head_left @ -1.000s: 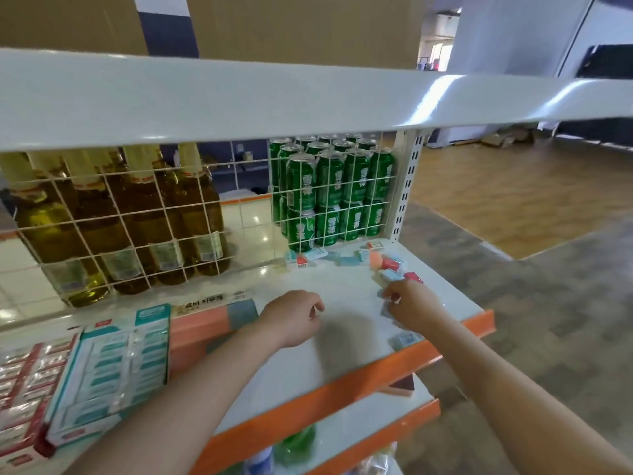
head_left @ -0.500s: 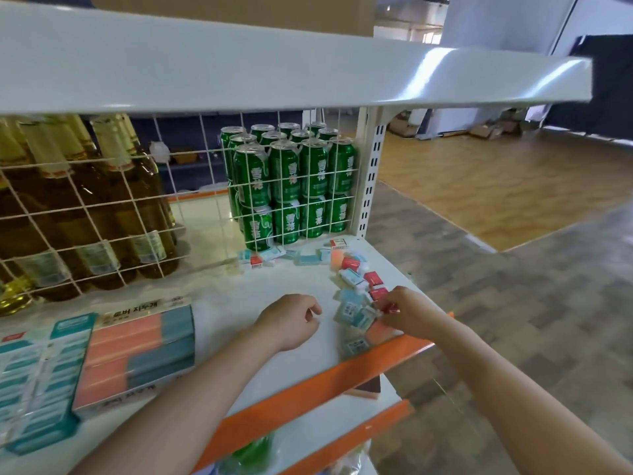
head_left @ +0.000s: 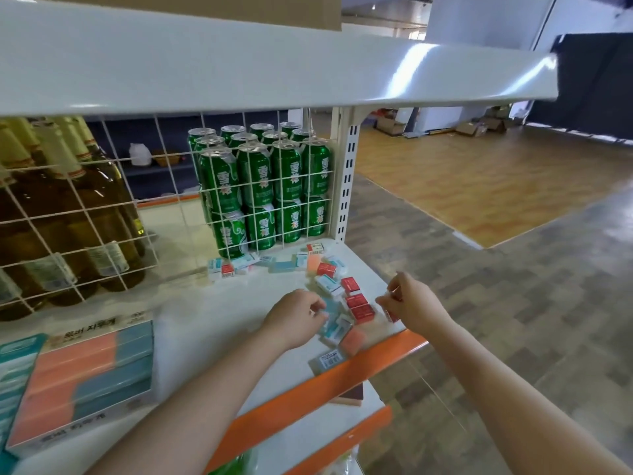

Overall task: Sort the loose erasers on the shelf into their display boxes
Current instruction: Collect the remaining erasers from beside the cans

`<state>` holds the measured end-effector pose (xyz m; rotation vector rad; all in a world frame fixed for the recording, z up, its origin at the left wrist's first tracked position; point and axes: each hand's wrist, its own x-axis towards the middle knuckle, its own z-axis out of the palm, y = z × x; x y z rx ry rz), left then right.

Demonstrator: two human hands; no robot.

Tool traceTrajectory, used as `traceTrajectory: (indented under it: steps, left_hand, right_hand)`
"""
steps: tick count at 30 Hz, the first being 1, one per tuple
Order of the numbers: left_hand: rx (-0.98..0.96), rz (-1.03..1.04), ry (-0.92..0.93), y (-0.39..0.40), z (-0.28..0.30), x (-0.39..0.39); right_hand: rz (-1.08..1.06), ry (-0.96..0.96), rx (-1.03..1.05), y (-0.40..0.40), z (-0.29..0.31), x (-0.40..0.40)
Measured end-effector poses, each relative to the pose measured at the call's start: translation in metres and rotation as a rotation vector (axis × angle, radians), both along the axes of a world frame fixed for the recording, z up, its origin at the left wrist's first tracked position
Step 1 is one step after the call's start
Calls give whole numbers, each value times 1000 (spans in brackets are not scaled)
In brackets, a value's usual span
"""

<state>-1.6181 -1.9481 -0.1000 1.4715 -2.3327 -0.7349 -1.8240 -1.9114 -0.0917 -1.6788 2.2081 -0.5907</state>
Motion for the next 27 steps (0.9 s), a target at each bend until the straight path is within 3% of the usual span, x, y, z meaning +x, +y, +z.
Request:
traceTrajectory:
  steps: [11,23,27]
  left_hand:
    - [-94,-180,-335,-1,-8,-67]
    - [-45,-147,-142,-6,-9,-82]
    - [-72,-104,-213,-7,-8,-83]
  right_hand:
    - [-90,-89,-85,-6,-1,-18]
    - [-197,-161,-113,0,-1,-36]
    - [-209,-191,-104,3,1,-37]
